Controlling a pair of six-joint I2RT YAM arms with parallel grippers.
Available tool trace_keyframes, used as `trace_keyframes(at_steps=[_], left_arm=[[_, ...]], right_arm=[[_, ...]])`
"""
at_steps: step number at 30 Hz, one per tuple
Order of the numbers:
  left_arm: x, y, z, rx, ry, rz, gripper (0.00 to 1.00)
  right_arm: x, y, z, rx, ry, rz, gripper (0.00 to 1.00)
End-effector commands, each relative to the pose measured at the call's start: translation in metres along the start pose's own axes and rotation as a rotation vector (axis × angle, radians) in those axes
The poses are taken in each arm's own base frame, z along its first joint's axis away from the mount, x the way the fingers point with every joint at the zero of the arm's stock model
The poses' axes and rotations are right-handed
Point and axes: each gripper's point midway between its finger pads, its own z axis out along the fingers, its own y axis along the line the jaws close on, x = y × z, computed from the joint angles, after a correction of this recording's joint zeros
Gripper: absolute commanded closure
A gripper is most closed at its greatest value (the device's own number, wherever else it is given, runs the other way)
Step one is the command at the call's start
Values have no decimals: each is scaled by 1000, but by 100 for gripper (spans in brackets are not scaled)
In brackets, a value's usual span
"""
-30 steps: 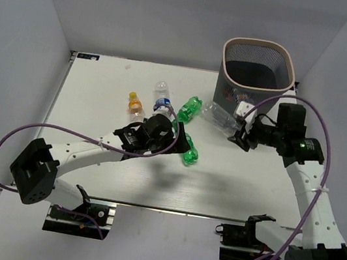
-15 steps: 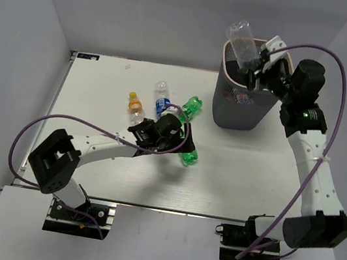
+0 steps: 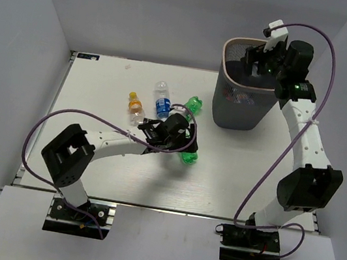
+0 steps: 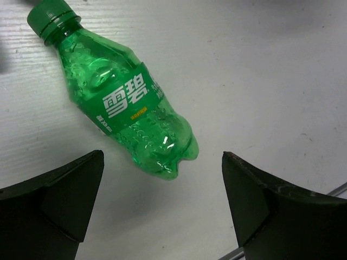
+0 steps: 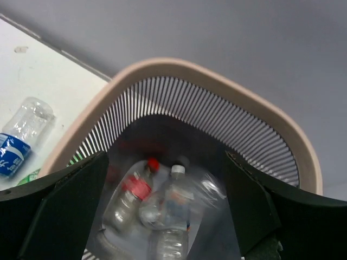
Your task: Put the plastic bottles in the bin
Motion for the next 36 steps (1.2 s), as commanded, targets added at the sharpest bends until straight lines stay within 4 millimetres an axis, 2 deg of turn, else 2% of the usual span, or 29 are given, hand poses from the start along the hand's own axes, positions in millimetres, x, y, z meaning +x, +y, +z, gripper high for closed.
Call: trace_keyframes(at_steps=[1,6,8,10,11,12,13,14,15,17,19,20,21,22,23,24,25,27,30,31,32,34,35,36], left_arm=[[-11,-6,1,-24,-37,36,1],[-3,0,14,-82,-32,59,1],[-5,2,21,-116,-30,65,1],[0,3,26,-138,-16,78,1],[-2,3,34,-158,-18,82,1],[0,9,38,-193,-9,91,1],[-6,-2,40,-191,-17,97,1],[-4,1,44,-217,-7,92,1],[1,3,51,-260,11,98,5],[3,7,56,-291,26,109,10],[7,3,58,-284,30,117,17],[8,2,58,-277,38,116,19],[16,9,61,-294,54,122,21],[20,10,63,-292,69,123,23],[22,8,63,-283,80,122,23],[28,14,65,-302,98,129,24],[33,16,68,-305,113,131,28],[37,16,67,-305,124,149,35],[36,9,64,-286,117,174,52],[31,4,62,-270,102,168,58],[29,2,59,-256,104,187,68],[14,-18,46,-196,57,195,77],[7,-29,37,-164,36,216,84],[-3,-37,28,-137,8,217,87]], right_arm=[[-17,-15,-14,45,-37,42,10],[-21,-16,-37,33,-50,72,10],[-11,-8,-45,7,-37,88,10],[-20,-5,-61,10,-59,81,10],[-2,1,-62,0,-28,105,10],[-12,1,-75,11,-55,100,10],[0,6,-76,-4,-33,118,10],[12,12,-77,-16,-12,134,10],[6,15,-89,-18,-30,132,10],[29,28,-91,-48,10,152,10],[37,32,-103,-47,18,152,10],[50,38,-106,-56,40,160,10],[54,40,-108,-61,51,170,10],[50,40,-116,-54,36,162,10],[63,45,-117,-64,59,183,10],[66,47,-118,-69,65,189,10],[64,48,-124,-68,56,189,10],[74,57,-126,-88,72,212,10],[77,67,-134,-113,73,223,10],[83,59,-138,-90,84,230,10],[85,61,-142,-92,85,232,12],[96,74,-149,-138,113,247,21],[92,76,-157,-143,103,238,28],[91,85,-160,-192,94,229,38]])
